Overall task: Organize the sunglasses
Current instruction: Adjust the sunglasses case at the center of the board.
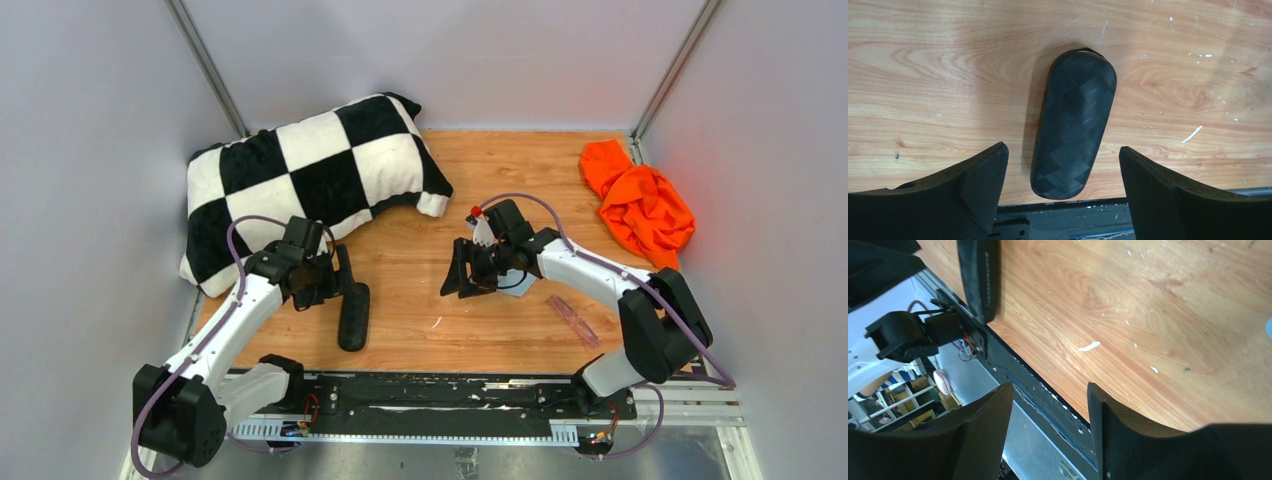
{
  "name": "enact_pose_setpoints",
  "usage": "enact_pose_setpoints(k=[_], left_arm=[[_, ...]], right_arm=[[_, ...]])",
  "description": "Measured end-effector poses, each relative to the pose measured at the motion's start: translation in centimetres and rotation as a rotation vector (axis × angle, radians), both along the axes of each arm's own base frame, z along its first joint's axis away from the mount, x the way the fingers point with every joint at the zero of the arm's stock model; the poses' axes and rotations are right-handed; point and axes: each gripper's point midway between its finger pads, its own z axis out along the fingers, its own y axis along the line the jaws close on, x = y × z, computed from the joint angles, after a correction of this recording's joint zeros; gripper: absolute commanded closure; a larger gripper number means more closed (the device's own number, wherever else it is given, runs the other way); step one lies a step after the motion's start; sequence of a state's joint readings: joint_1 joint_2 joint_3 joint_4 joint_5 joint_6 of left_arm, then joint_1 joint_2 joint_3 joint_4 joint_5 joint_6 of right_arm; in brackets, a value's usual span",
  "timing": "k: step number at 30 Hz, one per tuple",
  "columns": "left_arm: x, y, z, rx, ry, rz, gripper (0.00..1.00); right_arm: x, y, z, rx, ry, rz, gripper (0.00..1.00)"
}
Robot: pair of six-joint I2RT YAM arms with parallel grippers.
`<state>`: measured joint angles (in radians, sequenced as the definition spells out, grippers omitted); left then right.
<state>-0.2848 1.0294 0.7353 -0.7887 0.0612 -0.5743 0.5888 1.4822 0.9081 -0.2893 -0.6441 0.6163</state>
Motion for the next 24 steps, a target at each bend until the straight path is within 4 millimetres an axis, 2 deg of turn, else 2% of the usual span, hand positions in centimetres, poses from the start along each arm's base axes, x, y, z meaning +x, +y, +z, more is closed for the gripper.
enact_pose_setpoints(k=[3, 6, 9, 13, 16, 19, 22, 24], left_arm=[[0.0, 0.3, -0.3, 0.023, 0.007, 0.004, 0.12], [-0.3, -0.4, -1.0, 0.036, 0.027, -0.023, 0.12], [-1.1, -1.4, -2.5, 0.040, 0.064, -0.060, 0.12], [-2.3, -1.3, -4.7, 0.055, 0.120, -0.052, 0.12], [-2.6, -1.3, -5.5, 0.058, 0.137, -0.046, 0.15], [-2.3, -1.8, -5.7, 0.054, 0.127, -0.055, 0.20], [-2.0, -2.6, -5.9, 0.047, 0.110, -0.072, 0.37], [-1.8, -3.3, -6.0, 0.035, 0.103, -0.078, 0.44]], right_arm=[[-0.6, -0.6, -0.5, -0.029, -0.001, 0.001, 0.37], [-1.0, -0.8, -0.7, -0.041, -0.003, 0.003, 0.37], [-1.1, -1.0, -0.5, -0.044, -0.013, 0.000, 0.36], [-1.2, -1.1, 0.0, -0.038, -0.028, -0.002, 0.36], [-1.4, -1.3, -0.1, -0.039, -0.033, 0.000, 0.36], [-1.7, -1.5, -0.3, -0.045, -0.030, 0.003, 0.36], [-1.9, -1.7, -0.5, -0.052, -0.029, 0.005, 0.36], [-1.9, -1.8, -0.5, -0.055, -0.029, 0.005, 0.36]])
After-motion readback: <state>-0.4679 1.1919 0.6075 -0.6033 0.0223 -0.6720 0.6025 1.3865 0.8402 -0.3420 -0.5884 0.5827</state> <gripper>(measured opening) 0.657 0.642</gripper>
